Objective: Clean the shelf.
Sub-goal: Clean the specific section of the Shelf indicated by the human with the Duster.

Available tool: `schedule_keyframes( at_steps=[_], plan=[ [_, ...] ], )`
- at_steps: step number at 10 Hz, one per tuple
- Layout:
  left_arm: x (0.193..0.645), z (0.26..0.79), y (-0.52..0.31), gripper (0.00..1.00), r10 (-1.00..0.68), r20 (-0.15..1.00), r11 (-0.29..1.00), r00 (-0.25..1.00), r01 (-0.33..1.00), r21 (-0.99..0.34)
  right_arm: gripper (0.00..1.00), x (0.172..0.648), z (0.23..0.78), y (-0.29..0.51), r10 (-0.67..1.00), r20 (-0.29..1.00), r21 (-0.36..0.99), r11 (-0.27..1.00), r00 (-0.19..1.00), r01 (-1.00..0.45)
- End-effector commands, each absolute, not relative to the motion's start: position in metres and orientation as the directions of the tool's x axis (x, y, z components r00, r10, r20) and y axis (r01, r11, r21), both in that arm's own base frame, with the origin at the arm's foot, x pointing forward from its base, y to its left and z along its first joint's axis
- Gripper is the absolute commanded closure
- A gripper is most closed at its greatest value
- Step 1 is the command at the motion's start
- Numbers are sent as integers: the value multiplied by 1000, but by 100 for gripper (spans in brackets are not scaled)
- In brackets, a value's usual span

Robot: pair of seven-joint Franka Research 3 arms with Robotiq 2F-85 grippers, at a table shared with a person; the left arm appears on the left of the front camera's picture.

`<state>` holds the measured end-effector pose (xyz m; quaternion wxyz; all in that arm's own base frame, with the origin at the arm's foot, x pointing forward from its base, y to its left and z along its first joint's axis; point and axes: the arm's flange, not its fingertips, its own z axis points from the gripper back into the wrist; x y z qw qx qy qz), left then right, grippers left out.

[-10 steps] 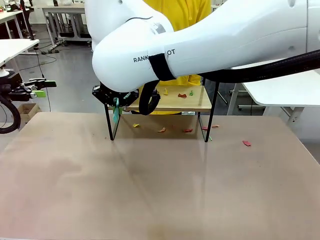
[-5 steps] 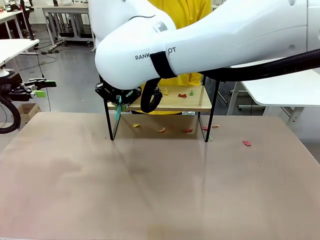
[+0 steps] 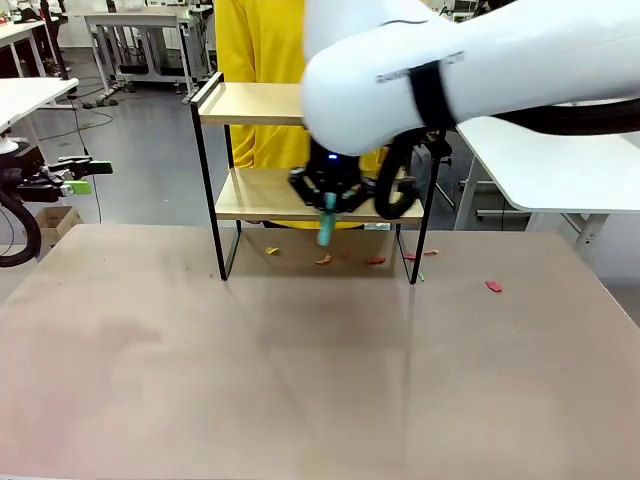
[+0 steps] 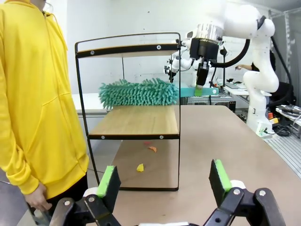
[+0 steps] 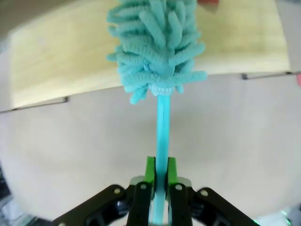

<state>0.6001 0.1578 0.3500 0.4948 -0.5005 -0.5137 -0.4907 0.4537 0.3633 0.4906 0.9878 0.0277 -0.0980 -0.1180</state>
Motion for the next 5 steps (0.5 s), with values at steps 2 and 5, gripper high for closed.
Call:
schedule_keyframes(
  at_steps=[2,5],
  plan=[
    [598,353,158,0,30,999,19,-19,1000,18,87,425,481,280,-314,167,36,949,935,313],
    [598,353,158,0,30,999,19,-19,1000,18,87,395,498,263,-238,320,47,971,917,235]
  ],
)
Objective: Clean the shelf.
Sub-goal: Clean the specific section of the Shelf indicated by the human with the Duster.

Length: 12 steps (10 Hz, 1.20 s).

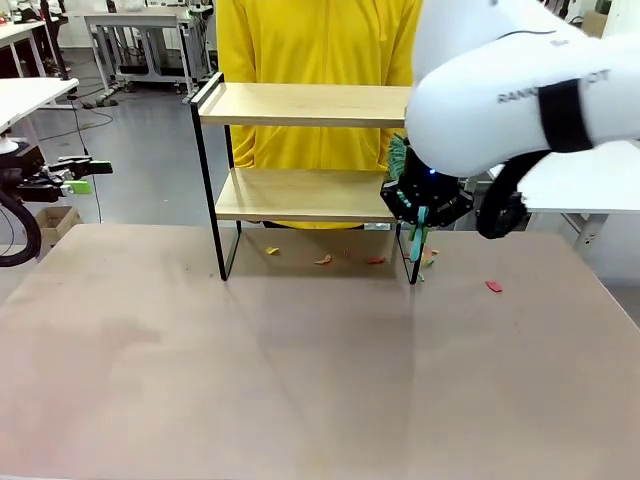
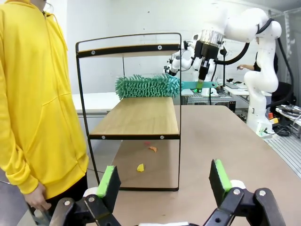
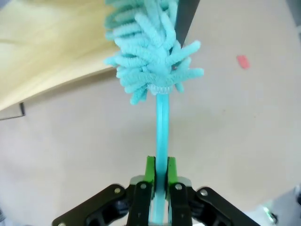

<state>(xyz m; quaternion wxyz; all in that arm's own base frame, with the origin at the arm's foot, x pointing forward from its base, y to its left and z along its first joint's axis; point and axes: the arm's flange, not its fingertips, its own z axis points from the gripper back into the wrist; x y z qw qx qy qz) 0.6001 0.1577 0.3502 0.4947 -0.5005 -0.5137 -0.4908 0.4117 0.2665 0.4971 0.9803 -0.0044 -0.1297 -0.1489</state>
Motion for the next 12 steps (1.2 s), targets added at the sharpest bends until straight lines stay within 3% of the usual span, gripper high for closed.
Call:
schedule_keyframes(
  at_steps=[1,4,8,12],
  plan=[
    [598,353,158,0,30,999,19,-19,1000,18,87,423,490,268,-321,218,20,946,922,325],
    [598,353,158,0,30,999,19,-19,1000,18,87,412,495,269,-291,252,27,955,923,294],
    [598,353,158,0,30,999,19,-19,1000,18,87,369,543,217,60,299,104,990,952,-95],
    [598,353,158,0,30,999,19,-19,1000,18,87,349,559,178,386,311,159,880,869,-448]
  ],
)
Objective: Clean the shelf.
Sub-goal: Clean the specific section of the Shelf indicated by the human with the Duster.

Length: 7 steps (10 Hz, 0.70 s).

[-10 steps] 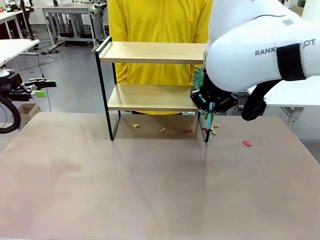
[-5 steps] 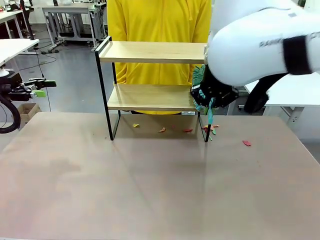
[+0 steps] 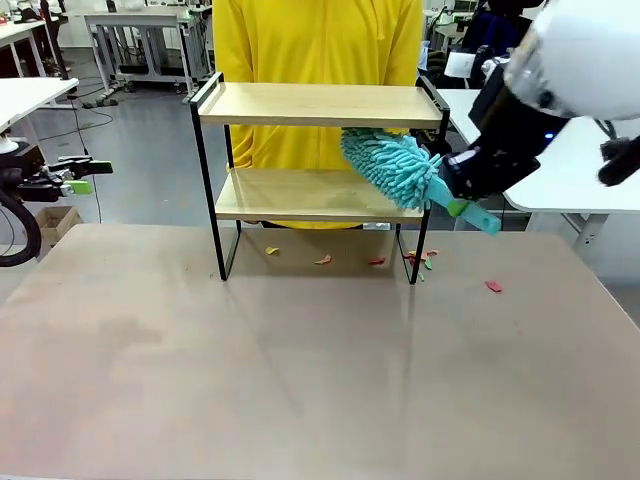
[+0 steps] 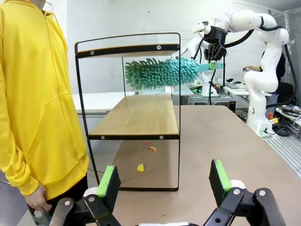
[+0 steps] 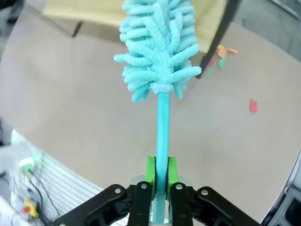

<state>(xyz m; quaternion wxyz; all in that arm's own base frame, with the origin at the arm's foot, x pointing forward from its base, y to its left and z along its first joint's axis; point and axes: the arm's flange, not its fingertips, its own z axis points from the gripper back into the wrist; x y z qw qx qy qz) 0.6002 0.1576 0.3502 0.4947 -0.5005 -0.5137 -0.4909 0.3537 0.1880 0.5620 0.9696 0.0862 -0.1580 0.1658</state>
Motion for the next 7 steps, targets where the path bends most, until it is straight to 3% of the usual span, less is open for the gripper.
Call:
schedule_keyframes(
  at_steps=[1,3,5,7],
  plan=[
    [598,353,158,0,30,999,19,-19,1000,18,87,346,558,171,515,271,181,802,813,-568],
    [598,353,158,0,30,999,19,-19,1000,18,87,342,548,157,680,195,199,679,707,-707],
    [598,353,158,0,30,999,19,-19,1000,18,87,336,538,133,775,60,220,605,629,-766],
    [598,353,158,0,30,999,19,-19,1000,18,87,323,532,106,847,22,264,508,532,-820]
  ],
)
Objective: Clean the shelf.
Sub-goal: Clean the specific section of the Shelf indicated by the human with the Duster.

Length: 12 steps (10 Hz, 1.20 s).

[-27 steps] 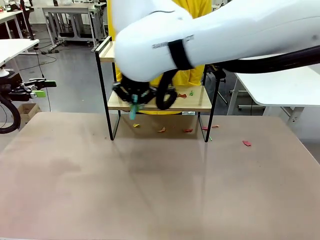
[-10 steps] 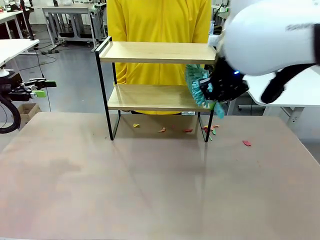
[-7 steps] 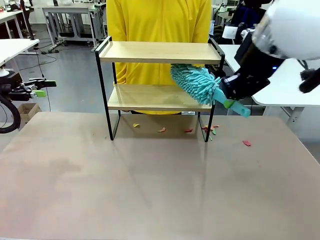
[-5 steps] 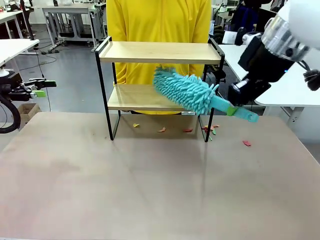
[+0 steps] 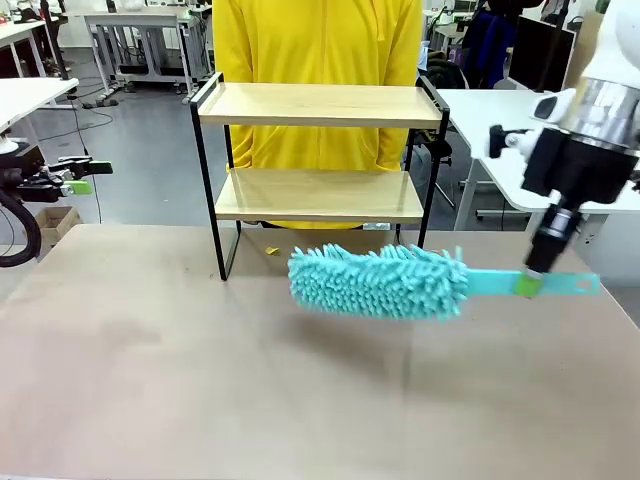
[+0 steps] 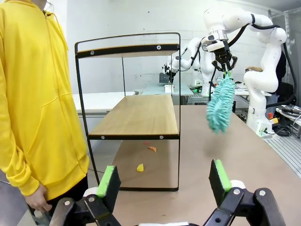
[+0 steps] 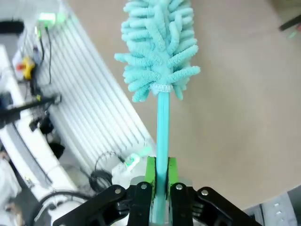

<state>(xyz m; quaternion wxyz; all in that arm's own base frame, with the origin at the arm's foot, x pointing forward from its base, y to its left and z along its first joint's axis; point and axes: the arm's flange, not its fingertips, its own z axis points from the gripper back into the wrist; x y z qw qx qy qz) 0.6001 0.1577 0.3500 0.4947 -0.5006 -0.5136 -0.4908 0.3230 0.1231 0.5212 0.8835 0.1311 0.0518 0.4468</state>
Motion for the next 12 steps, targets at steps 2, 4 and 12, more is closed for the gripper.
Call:
schedule_keyframes(
  at_steps=[2,4,12],
  plan=[
    [598,353,158,0,30,999,19,-19,1000,18,87,305,519,82,902,7,301,410,431,-861],
    [598,353,158,0,30,999,19,-19,1000,18,87,287,512,59,917,-48,309,391,397,-867],
    [598,353,158,0,30,999,19,-19,1000,18,87,279,508,63,921,-79,316,387,382,-866]
  ],
)
